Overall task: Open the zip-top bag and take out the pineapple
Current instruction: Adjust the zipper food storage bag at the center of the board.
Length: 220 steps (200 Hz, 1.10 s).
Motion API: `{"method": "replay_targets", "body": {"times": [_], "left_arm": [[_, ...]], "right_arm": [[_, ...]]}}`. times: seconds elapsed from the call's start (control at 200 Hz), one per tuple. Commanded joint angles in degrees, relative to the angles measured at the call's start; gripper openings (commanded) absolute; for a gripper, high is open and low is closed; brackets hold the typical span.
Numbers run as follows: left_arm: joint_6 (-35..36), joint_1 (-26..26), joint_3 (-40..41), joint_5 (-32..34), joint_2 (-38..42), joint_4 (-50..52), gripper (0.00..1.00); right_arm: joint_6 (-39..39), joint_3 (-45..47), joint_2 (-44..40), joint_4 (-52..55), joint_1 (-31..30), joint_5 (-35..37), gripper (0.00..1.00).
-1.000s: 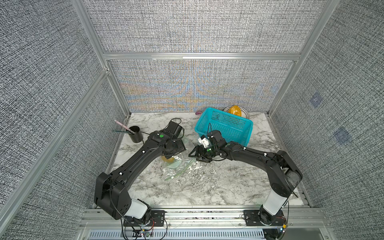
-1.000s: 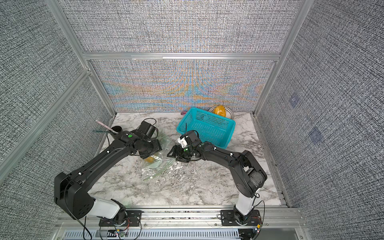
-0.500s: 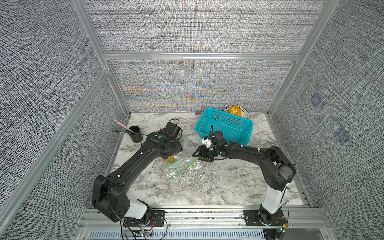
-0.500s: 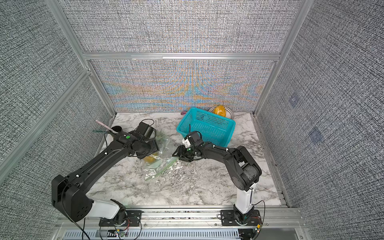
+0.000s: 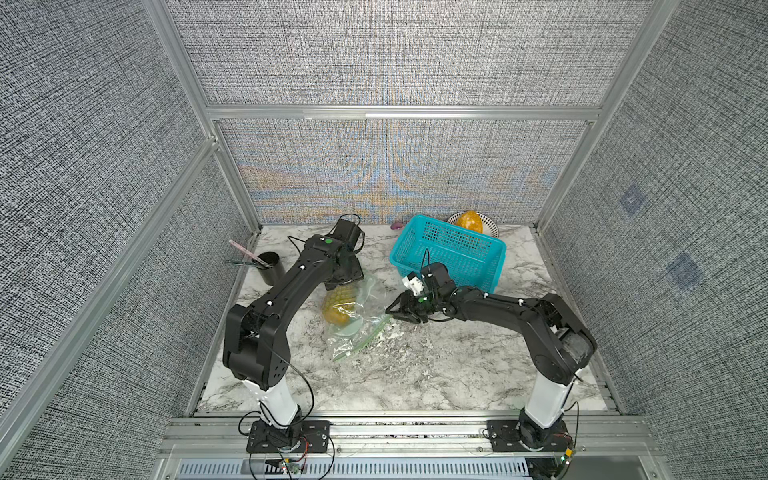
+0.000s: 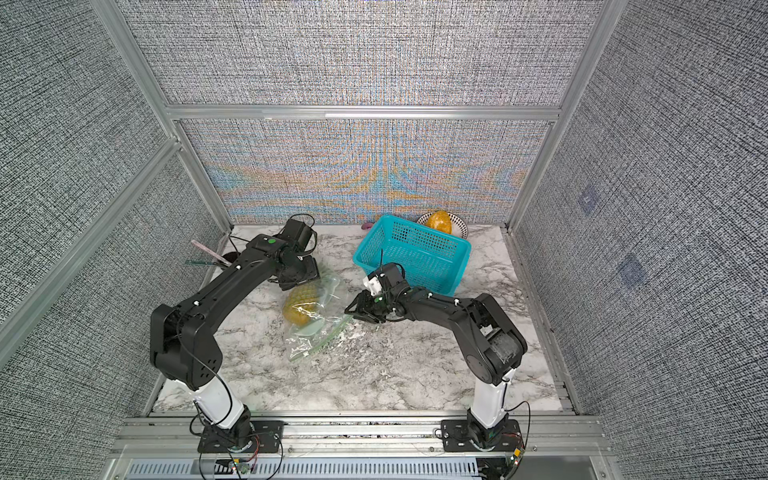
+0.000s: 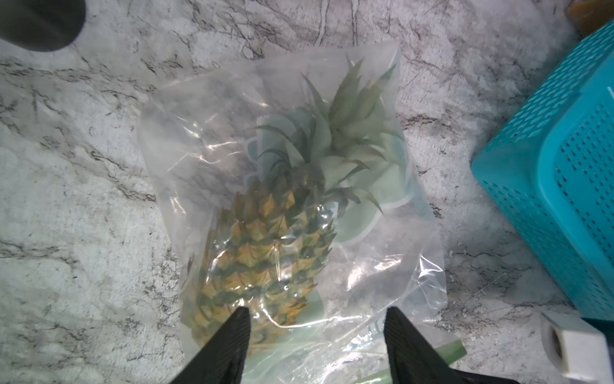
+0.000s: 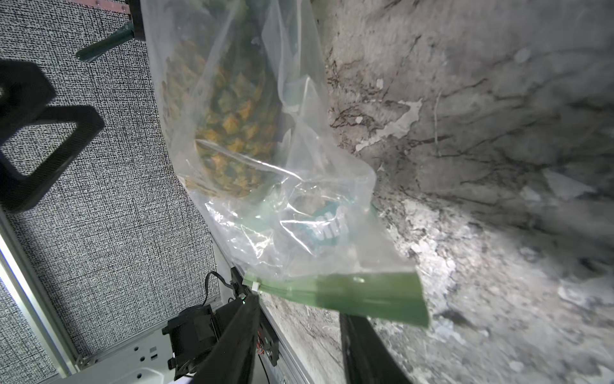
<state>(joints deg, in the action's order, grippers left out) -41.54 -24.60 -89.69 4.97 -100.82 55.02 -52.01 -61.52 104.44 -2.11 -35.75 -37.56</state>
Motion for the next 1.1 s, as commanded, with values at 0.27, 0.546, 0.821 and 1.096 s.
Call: {"method": "replay_targets", "body": {"times": [0.27, 0.546, 0.821, 1.096], "left_arm": [[4.13, 3.62, -0.62, -0.52, -2.12, 3.31, 0.67], [7.60, 4.92, -3.05, -2.56, -6.94, 3.51, 0.67], [6.25, 4.91, 0.82, -3.67, -6.15, 2.11, 0.67], [5.35, 4.91, 0.03, -3.71, -4.83, 3.10, 0.67]], "right_arm": [[-0.12, -0.18, 0.04, -1.34, 0.64, -0.59, 0.39], [0.42, -0.31, 0.23, -0.33, 1.31, -0.83, 0.39], [0.24, -1.21, 1.24, -1.68, 1.04, -2.43, 0.39], [0.59, -4.54, 4.61, -0.74, 0.21, -3.20, 0.34]]}}
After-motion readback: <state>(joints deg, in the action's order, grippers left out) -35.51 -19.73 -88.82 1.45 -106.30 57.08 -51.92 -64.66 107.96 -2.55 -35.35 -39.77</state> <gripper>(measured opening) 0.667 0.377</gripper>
